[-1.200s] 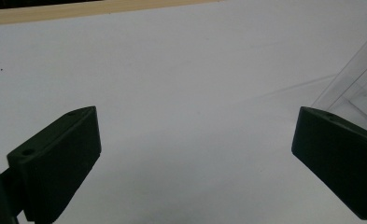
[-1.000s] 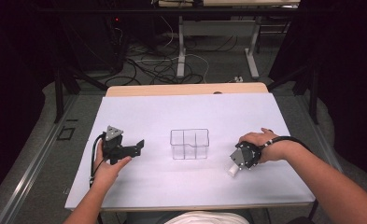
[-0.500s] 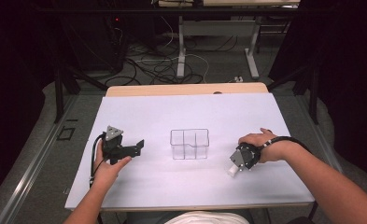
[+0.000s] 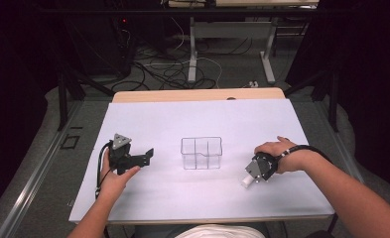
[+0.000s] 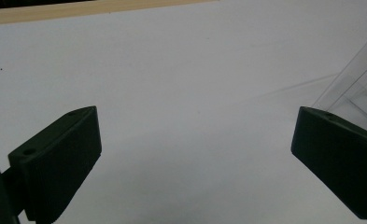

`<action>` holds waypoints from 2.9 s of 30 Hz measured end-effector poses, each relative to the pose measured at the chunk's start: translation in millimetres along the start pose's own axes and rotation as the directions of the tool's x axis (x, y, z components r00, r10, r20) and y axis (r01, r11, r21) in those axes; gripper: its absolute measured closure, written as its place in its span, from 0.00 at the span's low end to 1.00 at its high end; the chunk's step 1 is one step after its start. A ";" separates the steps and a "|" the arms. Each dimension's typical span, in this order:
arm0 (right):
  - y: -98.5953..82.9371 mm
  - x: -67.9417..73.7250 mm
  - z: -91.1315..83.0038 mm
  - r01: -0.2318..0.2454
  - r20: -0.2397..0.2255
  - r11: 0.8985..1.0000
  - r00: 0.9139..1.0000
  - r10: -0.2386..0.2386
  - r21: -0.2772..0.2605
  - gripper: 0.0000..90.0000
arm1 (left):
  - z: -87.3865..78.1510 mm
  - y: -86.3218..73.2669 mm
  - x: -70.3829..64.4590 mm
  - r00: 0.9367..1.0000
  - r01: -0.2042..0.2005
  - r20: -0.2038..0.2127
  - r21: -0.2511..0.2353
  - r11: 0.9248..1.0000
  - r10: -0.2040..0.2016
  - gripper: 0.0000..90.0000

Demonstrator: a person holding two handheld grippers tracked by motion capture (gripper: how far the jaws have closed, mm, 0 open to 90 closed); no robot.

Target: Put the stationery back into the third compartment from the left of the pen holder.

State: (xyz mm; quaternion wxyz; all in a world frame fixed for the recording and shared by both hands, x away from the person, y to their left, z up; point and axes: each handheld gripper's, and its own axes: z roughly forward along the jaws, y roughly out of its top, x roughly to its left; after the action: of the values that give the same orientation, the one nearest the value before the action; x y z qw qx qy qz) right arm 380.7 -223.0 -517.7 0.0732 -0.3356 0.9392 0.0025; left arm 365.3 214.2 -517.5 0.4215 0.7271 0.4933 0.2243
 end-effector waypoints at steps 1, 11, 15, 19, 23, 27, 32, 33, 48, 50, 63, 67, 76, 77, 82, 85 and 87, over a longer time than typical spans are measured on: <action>0.5 0.8 -0.9 -0.011 0.005 1.000 1.000 0.011 -0.003 0.79 | -0.1 0.0 0.1 1.000 0.000 0.000 0.000 1.000 0.000 0.02; -0.8 3.2 -8.4 -0.072 0.038 0.997 0.997 0.073 -0.040 0.79 | -0.4 0.1 -0.1 1.000 0.001 0.000 -0.002 1.000 -0.001 0.02; 2.1 4.8 -16.7 -0.127 0.065 0.987 0.989 0.133 -0.095 0.79 | -0.4 0.2 -0.4 1.000 -0.001 0.001 -0.002 1.000 0.001 0.02; 6.1 3.8 -24.2 -0.171 0.088 0.973 0.979 0.186 -0.158 0.79 | -0.6 0.4 -0.7 1.000 -0.001 0.002 -0.003 1.000 0.001 0.02; 8.2 3.7 -31.8 -0.249 0.084 0.950 0.960 0.269 -0.189 0.79 | -0.7 0.6 -0.9 1.000 -0.003 0.004 -0.005 1.000 0.003 0.02; 11.5 1.1 -40.0 -0.350 0.089 0.892 0.917 0.389 -0.288 0.79 | -1.1 1.2 -1.9 1.000 -0.005 0.006 -0.010 1.000 0.005 0.02; 14.7 -2.5 -45.1 -0.393 0.098 0.846 0.886 0.453 -0.362 0.79 | -1.4 1.6 -3.0 1.000 -0.003 0.010 -0.014 1.000 0.004 0.02; 15.5 -3.3 -46.4 -0.414 0.088 0.826 0.874 0.479 -0.382 0.79 | -1.8 2.1 -3.3 1.000 -0.005 0.012 -0.016 1.000 0.005 0.02; 24.2 -13.1 -61.9 -0.569 -0.021 0.470 0.651 0.759 -0.675 0.79 | -14.0 16.1 -16.8 0.996 0.014 0.085 -0.086 0.996 -0.007 0.03; 25.7 -13.8 -63.0 -0.576 -0.038 0.425 0.622 0.782 -0.698 0.79 | -17.1 18.7 -19.9 0.995 0.023 0.102 -0.096 0.995 -0.013 0.04; 52.2 -17.3 -55.9 -0.575 -0.104 0.193 0.442 0.891 -0.795 0.79 | -31.4 32.3 -45.3 0.982 0.000 0.187 -0.135 0.991 0.025 0.14; 56.8 -17.8 -53.2 -0.553 -0.109 0.140 0.393 0.913 -0.821 0.79 | -35.6 38.3 -54.8 0.979 0.016 0.202 -0.128 0.992 0.010 0.18; 65.5 -9.7 -47.8 -0.514 -0.066 0.116 0.322 0.945 -0.850 0.79 | -39.1 49.9 -87.2 0.956 0.024 0.293 -0.126 0.992 0.014 0.28; 65.5 -9.7 -47.8 -0.514 -0.066 0.116 0.322 0.945 -0.850 0.79 | -38.5 50.9 -90.2 0.953 0.017 0.302 -0.129 0.992 0.023 0.28; 67.6 -5.8 -43.6 -0.505 -0.082 0.082 0.294 0.952 -0.859 0.79 | -32.0 56.3 -111.6 0.934 0.007 0.355 -0.131 0.991 0.040 0.30; 68.7 -4.3 -42.3 -0.503 -0.079 0.080 0.288 0.954 -0.861 0.79 | -26.5 58.1 -123.8 0.924 -0.025 0.376 -0.127 0.992 0.071 0.31; 68.4 -3.6 -42.6 -0.509 -0.078 0.085 0.290 0.954 -0.856 0.79 | -23.3 58.8 -131.0 0.921 -0.048 0.379 -0.113 0.992 0.087 0.32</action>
State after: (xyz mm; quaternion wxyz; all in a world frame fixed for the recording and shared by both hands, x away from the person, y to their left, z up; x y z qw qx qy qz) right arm 334.5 -170.1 -478.0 0.1596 0.2403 0.8029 0.5216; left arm 325.0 95.2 -444.0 0.5383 0.7511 0.3639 0.1169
